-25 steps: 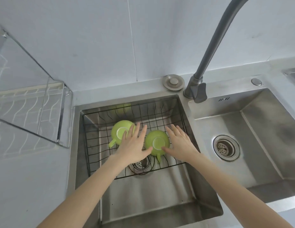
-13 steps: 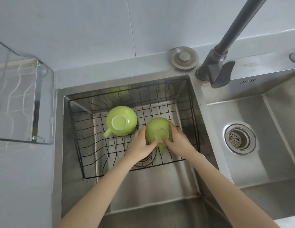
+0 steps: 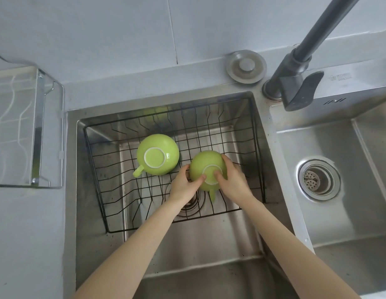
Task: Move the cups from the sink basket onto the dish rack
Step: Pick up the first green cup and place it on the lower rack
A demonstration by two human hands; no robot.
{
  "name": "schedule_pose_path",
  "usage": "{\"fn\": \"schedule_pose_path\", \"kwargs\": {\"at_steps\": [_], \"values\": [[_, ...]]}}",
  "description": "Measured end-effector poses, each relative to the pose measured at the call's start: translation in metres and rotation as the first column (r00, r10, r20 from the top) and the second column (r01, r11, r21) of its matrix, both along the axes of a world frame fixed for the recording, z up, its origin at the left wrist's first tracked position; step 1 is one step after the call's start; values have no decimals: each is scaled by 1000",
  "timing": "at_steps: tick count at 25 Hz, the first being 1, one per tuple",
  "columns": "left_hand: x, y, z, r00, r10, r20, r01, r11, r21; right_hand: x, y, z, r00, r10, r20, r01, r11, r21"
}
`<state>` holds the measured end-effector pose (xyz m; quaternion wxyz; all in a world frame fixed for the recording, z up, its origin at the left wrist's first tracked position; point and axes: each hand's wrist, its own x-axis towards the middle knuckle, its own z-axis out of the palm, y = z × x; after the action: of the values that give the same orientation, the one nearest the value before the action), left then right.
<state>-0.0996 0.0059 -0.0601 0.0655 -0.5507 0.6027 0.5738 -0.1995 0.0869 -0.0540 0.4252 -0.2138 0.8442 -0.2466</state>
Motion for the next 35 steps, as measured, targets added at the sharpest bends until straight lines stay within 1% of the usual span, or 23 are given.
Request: {"fn": "schedule_pose_path", "kwargs": {"at_steps": [5, 9, 15, 19, 22, 25, 29, 31, 35], "values": [[1, 2, 11, 998, 57, -21, -58, 998, -19, -1, 4, 18, 1000, -5, -15, 4, 999, -47], [10, 7, 30, 994, 88, -71, -89, 996, -9, 5, 12, 40, 997, -23, -71, 16, 995, -101], [47, 19, 70, 967, 165, -193, -164, 986, 20, 34, 25, 85, 991, -68, -117, 43, 978, -205], [79, 26, 96, 935, 198, -296, -203, 979, 13, 67, 33, 111, 989, -113, -97, 82, 958, -276], [108, 33, 116, 897, 211, -388, -231, 973, -6, 92, 38, 129, 988, -109, -113, 67, 945, -321], [143, 38, 129, 873, 189, -449, -225, 974, -27, 120, 40, 143, 987, -88, -132, 38, 938, -343], [188, 36, 141, 861, 182, -475, -232, 972, -48, 160, 38, 153, 987, -82, -138, 24, 924, -381], [214, 32, 146, 875, 164, -455, -219, 973, -71, 184, 32, 156, 990, -77, -116, 26, 920, -390], [265, 15, 153, 916, 56, -396, -135, 975, -175, 228, 16, 158, 993, -78, -91, 34, 913, -406]]}}
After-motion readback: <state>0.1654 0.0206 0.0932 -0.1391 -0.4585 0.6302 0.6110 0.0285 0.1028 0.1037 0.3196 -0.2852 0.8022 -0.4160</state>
